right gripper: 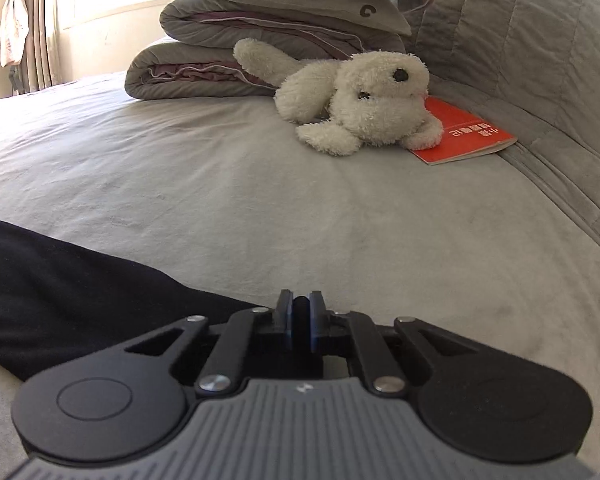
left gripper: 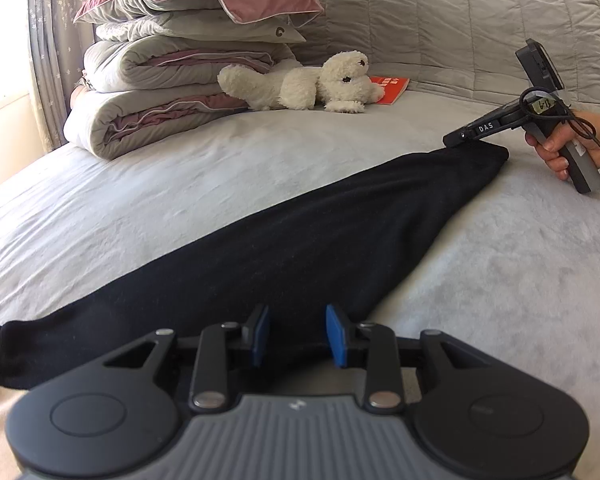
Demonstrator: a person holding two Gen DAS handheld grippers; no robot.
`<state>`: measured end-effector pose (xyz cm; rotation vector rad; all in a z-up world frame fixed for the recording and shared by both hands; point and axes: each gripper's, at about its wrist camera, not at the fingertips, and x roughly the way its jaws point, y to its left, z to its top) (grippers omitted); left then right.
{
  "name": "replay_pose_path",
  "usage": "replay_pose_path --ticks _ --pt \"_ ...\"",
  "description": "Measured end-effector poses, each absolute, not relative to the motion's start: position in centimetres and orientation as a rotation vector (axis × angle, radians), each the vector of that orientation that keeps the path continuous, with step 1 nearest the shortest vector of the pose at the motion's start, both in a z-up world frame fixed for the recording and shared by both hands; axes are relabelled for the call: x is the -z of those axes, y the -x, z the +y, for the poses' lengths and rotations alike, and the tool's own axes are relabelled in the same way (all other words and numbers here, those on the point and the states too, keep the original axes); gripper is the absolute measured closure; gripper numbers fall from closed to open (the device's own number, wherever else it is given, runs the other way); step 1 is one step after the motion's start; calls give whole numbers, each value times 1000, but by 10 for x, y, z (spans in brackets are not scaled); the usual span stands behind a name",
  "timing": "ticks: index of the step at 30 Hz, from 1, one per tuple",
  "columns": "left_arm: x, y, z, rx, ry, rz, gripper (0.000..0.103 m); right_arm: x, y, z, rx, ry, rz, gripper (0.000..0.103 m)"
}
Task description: Fold clothes
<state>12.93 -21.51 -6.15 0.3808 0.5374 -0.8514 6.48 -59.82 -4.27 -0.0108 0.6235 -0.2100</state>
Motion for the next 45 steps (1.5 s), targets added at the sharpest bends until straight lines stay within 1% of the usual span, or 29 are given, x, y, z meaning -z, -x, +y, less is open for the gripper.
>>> replay_pose_path --ticks 2,6,7,8,9,10,13,17,20,23,29,32,33,35,38,41,45 --pt "62 -130 -215 851 -380 538 71 40 -61 -594 279 63 563 96" --pt "62 -129 -216 849 -380 537 71 47 -69 -598 304 59 618 94" --pt "62 -129 -217 848 -382 536 71 45 -69 -597 313 62 615 86" --pt "61 -129 -217 847 -384 535 71 43 -69 -596 322 63 612 81" --pt "61 -129 -217 846 -386 535 71 39 -67 -595 327 47 598 74" --pt "61 -129 -217 846 -386 535 70 35 -62 -592 320 31 584 73" --pt "60 -129 -217 843 -386 536 70 27 -49 -578 260 -2 563 72" --pt "60 -128 -217 837 -390 535 70 37 -38 -550 162 56 628 72" --pt "60 -128 -217 833 -389 537 69 48 -26 -556 166 38 643 71" --pt "58 -129 -217 830 -385 542 68 41 -17 -567 199 -17 644 71" --pt "53 -129 -218 825 -341 546 68 29 -30 -546 154 -2 631 64" --pt "56 -126 -222 818 -372 543 67 40 -40 -549 167 9 683 62" --pt "57 -126 -222 815 -374 546 67 42 -37 -553 176 -13 678 59" --pt "55 -124 -224 804 -388 542 67 46 -32 -561 195 -56 669 58" --pt "46 -116 -223 787 -404 530 66 31 -30 -549 213 -55 686 56" --pt "35 -104 -214 760 -391 536 60 12 -27 -530 183 -21 669 56" --pt "22 -88 -196 696 -408 551 59 -15 -27 -503 140 -2 640 54"
